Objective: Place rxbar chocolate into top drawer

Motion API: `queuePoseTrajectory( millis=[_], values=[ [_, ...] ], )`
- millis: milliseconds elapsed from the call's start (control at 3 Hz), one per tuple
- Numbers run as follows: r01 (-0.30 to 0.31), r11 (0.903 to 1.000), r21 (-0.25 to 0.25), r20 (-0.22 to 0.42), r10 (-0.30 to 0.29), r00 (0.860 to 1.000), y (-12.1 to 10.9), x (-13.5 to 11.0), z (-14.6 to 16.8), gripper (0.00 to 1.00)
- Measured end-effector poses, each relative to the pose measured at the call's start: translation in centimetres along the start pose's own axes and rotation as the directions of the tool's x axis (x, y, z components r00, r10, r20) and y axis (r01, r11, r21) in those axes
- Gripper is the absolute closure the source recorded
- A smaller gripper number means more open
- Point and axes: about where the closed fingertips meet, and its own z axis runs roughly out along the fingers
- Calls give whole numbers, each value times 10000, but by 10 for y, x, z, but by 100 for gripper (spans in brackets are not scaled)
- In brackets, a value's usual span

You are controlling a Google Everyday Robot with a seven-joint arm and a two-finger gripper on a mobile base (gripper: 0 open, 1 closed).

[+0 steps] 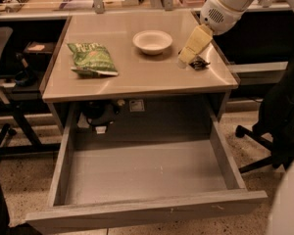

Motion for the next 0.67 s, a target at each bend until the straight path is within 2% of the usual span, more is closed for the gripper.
queuePoseTrajectory(
  millis=[333, 667],
  values=[
    [-299, 9991, 290, -68, 301, 9995, -21, -21, 6, 0],
    [-298, 9989, 371, 49, 296, 9995, -24, -24, 3, 0]
  ],
)
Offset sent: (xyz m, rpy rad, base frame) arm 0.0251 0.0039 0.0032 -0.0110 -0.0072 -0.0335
